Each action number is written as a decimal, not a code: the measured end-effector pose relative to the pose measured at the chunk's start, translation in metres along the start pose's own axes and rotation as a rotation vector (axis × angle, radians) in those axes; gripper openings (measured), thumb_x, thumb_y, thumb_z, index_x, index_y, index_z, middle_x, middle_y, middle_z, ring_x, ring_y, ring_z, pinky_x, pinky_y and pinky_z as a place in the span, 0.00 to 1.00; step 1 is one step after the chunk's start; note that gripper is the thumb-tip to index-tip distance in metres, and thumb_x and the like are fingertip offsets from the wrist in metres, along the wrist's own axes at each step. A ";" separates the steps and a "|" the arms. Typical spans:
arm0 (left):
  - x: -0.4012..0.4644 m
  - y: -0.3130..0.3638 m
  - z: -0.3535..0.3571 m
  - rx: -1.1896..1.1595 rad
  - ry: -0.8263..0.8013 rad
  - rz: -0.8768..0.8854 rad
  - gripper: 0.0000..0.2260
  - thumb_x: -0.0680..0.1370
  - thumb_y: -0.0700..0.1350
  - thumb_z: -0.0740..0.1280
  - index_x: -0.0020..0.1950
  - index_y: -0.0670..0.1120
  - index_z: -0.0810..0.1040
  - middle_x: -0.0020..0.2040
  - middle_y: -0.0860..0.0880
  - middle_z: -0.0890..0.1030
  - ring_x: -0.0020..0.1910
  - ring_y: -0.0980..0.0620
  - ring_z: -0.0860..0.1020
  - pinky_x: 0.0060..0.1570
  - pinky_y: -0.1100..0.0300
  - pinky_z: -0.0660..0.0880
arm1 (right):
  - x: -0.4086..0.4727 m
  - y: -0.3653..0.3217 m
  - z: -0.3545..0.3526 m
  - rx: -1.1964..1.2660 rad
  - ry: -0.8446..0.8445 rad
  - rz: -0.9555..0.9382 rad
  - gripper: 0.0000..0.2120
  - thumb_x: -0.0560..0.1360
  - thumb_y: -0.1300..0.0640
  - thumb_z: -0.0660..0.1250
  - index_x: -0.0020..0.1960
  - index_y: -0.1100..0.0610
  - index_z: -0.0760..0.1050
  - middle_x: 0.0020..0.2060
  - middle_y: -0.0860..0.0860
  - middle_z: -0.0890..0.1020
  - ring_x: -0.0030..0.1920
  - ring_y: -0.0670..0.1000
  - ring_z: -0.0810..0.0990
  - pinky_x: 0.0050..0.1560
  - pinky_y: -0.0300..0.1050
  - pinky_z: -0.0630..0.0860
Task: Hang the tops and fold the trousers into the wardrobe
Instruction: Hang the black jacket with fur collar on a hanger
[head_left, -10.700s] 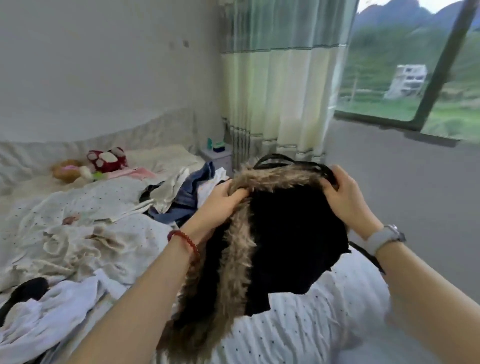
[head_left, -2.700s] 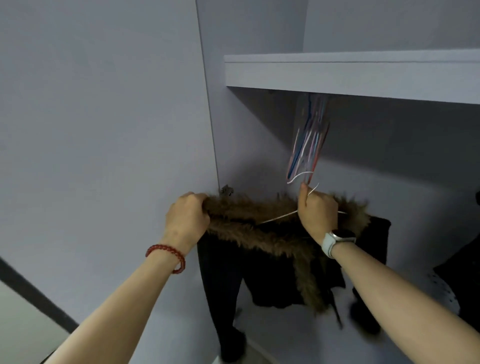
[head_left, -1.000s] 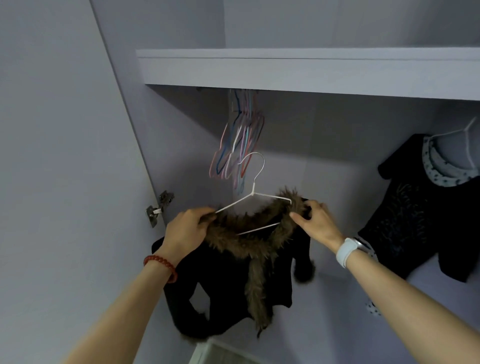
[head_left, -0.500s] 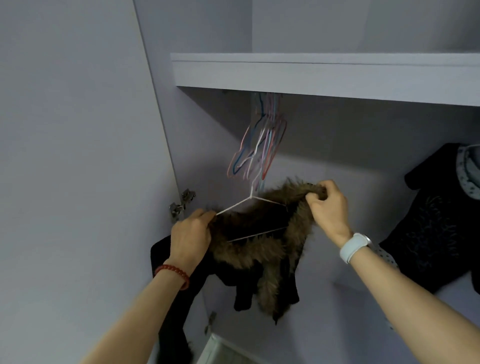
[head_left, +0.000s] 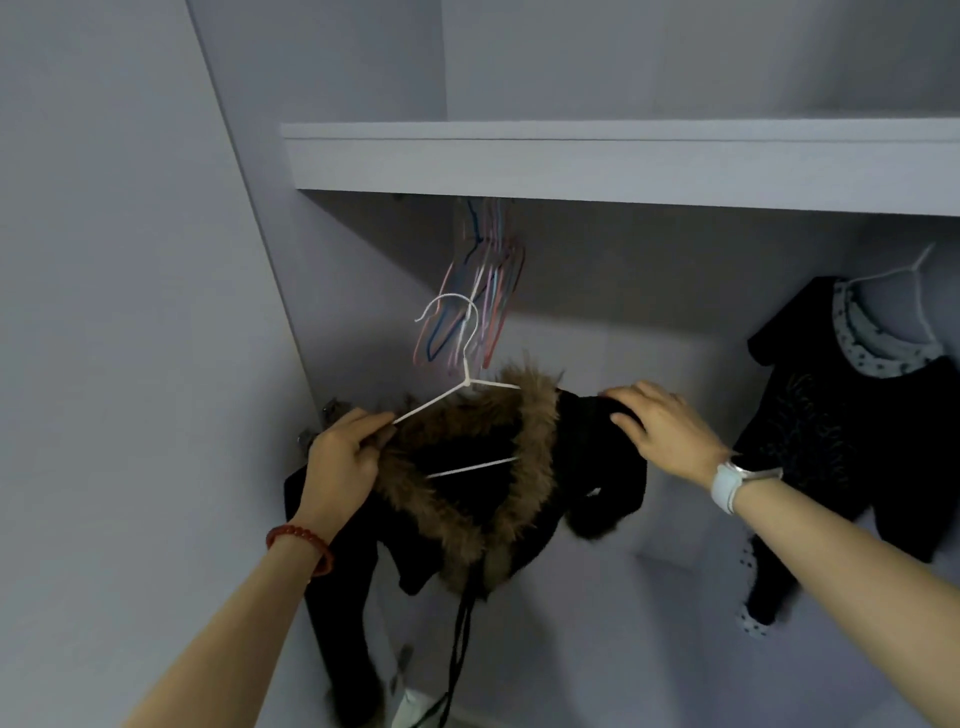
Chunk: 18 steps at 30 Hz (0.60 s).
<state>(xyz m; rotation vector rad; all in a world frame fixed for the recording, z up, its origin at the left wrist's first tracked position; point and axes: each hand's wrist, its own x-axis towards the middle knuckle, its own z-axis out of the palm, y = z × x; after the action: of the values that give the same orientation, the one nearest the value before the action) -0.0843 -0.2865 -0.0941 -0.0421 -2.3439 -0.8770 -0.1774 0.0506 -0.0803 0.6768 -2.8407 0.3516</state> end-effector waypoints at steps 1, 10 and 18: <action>0.002 0.003 0.005 -0.033 -0.021 -0.025 0.10 0.74 0.28 0.65 0.53 0.35 0.81 0.41 0.47 0.77 0.42 0.48 0.76 0.43 0.73 0.66 | -0.008 0.001 -0.003 0.005 -0.004 -0.012 0.13 0.80 0.55 0.56 0.62 0.57 0.72 0.54 0.54 0.77 0.57 0.55 0.74 0.54 0.48 0.68; 0.024 0.050 0.095 0.011 -0.384 -0.056 0.21 0.76 0.45 0.67 0.69 0.50 0.70 0.62 0.45 0.75 0.61 0.44 0.74 0.62 0.52 0.69 | -0.110 0.039 0.000 -0.064 0.229 0.198 0.10 0.80 0.54 0.56 0.47 0.57 0.73 0.29 0.52 0.77 0.27 0.58 0.76 0.26 0.46 0.69; 0.067 0.169 0.139 0.087 -0.137 0.374 0.25 0.75 0.42 0.65 0.72 0.43 0.65 0.66 0.40 0.69 0.64 0.39 0.67 0.59 0.45 0.65 | -0.141 0.060 -0.016 -0.188 0.330 0.678 0.13 0.80 0.56 0.56 0.57 0.61 0.74 0.46 0.60 0.82 0.44 0.66 0.80 0.41 0.53 0.74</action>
<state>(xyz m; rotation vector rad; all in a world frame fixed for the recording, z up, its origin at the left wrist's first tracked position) -0.1745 -0.0838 -0.0387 -0.5009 -2.3876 -0.6021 -0.0794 0.1656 -0.1103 -0.3694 -2.6421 0.2533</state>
